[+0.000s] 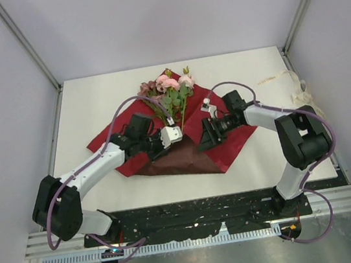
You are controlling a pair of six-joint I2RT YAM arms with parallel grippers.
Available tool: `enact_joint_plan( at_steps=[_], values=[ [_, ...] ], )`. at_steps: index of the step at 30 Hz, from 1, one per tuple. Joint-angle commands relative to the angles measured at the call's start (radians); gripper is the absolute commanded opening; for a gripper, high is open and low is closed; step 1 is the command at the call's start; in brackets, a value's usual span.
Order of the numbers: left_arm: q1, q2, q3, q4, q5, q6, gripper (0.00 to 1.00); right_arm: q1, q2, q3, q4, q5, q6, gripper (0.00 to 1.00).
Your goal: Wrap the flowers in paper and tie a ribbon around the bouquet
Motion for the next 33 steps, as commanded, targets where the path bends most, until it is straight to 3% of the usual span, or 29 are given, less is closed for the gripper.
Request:
enact_joint_plan(
  at_steps=[1,6,8,11,12,16,18,22,27,33],
  values=[
    [0.011,0.001,0.004,0.015,0.009,-0.022,0.00,0.088,-0.033,-0.033,0.273,0.006,0.108,0.88],
    [0.028,0.018,0.018,0.006,-0.003,-0.015,0.00,0.154,0.039,0.023,0.302,0.075,0.071,0.83],
    [0.039,0.028,0.029,0.004,-0.011,-0.026,0.00,0.160,0.072,0.051,0.281,0.066,0.056,0.72],
    [0.062,0.047,0.061,-0.012,-0.012,-0.086,0.01,0.162,0.105,0.088,0.269,0.068,0.044,0.17],
    [0.072,0.051,0.072,-0.026,-0.012,-0.112,0.07,0.162,0.106,0.099,0.262,0.090,0.037,0.06],
    [0.166,0.015,0.086,-0.054,0.038,-0.274,0.73,0.162,0.140,0.178,0.203,0.156,0.022,0.06],
    [0.238,-0.020,0.070,-0.060,0.105,-0.382,0.91,0.162,0.143,0.192,0.186,0.195,0.017,0.06],
    [0.335,-0.087,-0.024,-0.046,0.187,-0.570,0.96,0.162,0.139,0.209,0.173,0.220,0.014,0.06],
    [0.355,-0.095,-0.176,0.044,0.193,-0.756,0.91,0.163,0.139,0.205,0.134,0.264,-0.033,0.06],
    [0.379,-0.103,-0.304,0.148,0.202,-0.838,0.94,0.162,0.093,0.155,0.133,0.260,-0.041,0.06]
  ],
)
